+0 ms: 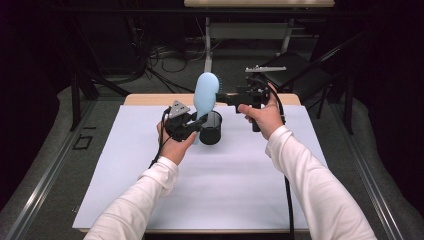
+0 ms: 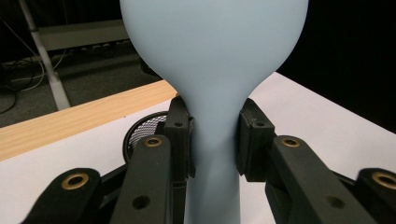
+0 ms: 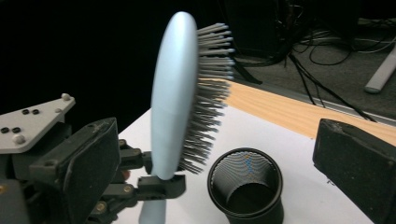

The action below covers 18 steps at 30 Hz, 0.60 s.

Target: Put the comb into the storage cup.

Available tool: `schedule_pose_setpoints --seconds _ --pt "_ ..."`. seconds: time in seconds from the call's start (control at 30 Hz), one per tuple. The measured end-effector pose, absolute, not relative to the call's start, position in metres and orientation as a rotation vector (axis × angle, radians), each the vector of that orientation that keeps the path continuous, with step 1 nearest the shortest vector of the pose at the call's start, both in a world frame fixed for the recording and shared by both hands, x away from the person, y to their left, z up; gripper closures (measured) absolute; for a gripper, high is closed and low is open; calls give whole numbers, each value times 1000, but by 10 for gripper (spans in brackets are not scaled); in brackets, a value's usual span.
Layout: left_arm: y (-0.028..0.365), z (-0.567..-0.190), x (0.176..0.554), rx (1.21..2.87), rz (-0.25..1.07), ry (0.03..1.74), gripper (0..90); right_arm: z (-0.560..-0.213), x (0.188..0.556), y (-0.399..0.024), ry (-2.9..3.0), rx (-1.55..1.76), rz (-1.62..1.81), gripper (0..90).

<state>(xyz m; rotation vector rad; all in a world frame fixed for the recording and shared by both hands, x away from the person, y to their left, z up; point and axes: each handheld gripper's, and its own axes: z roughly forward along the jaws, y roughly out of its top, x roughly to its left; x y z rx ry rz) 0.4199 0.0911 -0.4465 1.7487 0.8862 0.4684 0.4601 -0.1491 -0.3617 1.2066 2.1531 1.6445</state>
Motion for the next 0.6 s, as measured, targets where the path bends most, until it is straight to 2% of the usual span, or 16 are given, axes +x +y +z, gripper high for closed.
schedule_pose_setpoints --seconds 0.37,0.6 --pt "81 -447 414 1760 455 842 700 -362 461 -141 2167 1228 1678 10" --pt "78 -449 413 1768 447 830 699 -363 462 -142 2182 1254 1688 61"
